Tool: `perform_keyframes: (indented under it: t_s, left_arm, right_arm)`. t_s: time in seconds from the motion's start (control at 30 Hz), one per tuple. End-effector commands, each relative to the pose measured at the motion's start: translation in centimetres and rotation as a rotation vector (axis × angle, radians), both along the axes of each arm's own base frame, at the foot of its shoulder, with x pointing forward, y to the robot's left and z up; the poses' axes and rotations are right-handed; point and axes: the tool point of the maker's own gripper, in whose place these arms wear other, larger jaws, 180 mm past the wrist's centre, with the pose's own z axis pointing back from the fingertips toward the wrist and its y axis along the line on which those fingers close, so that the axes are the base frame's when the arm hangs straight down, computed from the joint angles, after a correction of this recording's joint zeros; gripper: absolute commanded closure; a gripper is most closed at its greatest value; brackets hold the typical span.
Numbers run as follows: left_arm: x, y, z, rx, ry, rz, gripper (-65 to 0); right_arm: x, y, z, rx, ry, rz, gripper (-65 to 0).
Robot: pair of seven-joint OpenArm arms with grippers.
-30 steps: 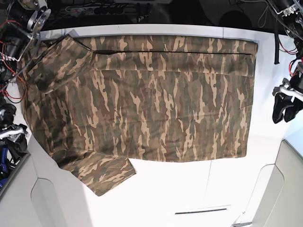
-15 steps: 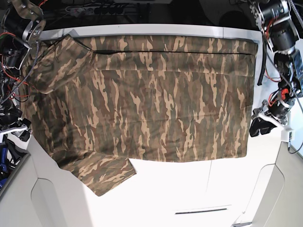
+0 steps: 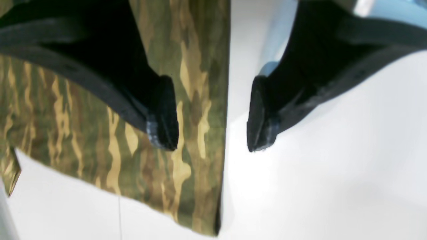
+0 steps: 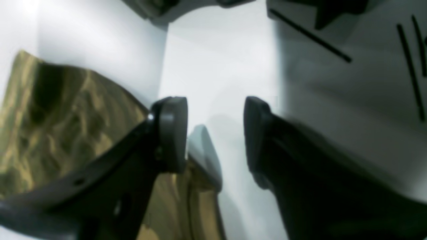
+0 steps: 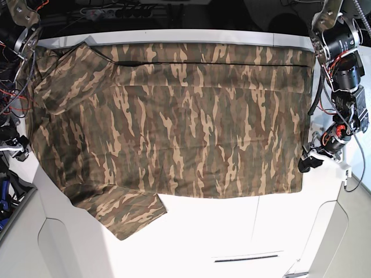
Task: Fold the T-shirt properly
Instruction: 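Move both grippers to the shirt's side edges and grasp them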
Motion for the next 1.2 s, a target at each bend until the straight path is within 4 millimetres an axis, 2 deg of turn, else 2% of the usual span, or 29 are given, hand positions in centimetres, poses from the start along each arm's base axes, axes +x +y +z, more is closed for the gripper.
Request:
perform_keyframes:
  t_s: [0.0, 0.33, 0.57, 0.7, 0.83, 0.93, 1.0, 1.07, 1.1, 1.17]
  left_arm:
    - [0.7, 0.8, 1.1, 0.011, -0.021, 0.013, -35.9]
    - [0.7, -1.3, -0.3, -0.036, -0.007, 0.003, -35.9]
    - [0.8, -2.3, -0.7, -0.053, 0.0, -0.007, -35.9]
    - [0.6, -2.4, -0.9, -0.055, 0.012, -0.012, -35.9]
    - [0.6, -2.5, -0.9, -0.057, 0.012, -0.013, -35.9]
    - [0.6, -2.6, -0.9, -0.059, 0.014, -0.015, -35.9]
    - [0.7, -2.8, -1.0, -0.062, 0.015, -0.015, -35.9]
    - [0.6, -2.9, -1.2, -0.065, 0.026, -0.007, -35.5]
    - [0.6, -2.8, -1.3, -0.064, 0.031, 0.002, -33.5]
    - [0.5, -2.8, -1.4, -0.065, 0.034, 0.0, -24.8]
  right_arm:
    - [0.5, -0.4, 0.8, -0.002, -0.014, 0.01, -27.6]
    - [2.0, 3.7, 0.2, 0.05, -0.029, 0.084, -27.6]
    - [4.3, 6.8, 1.0, 0.048, -0.049, 0.17, -27.6]
    - [4.9, 7.5, 1.3, 0.051, -0.06, 0.182, -27.3]
    - [5.4, 8.3, 1.7, 0.06, -0.079, 0.202, -22.5]
    - [5.5, 8.6, 1.9, 0.062, -0.089, 0.219, -22.2]
    - [5.4, 8.6, 1.8, 0.062, -0.088, 0.219, -19.4]
    - [5.4, 8.6, 1.9, 0.062, -0.088, 0.219, -12.9]
    - [5.4, 8.6, 1.8, 0.062, -0.088, 0.22, -9.0]
    - [5.5, 8.8, 2.0, 0.063, -0.094, 0.232, -0.3]
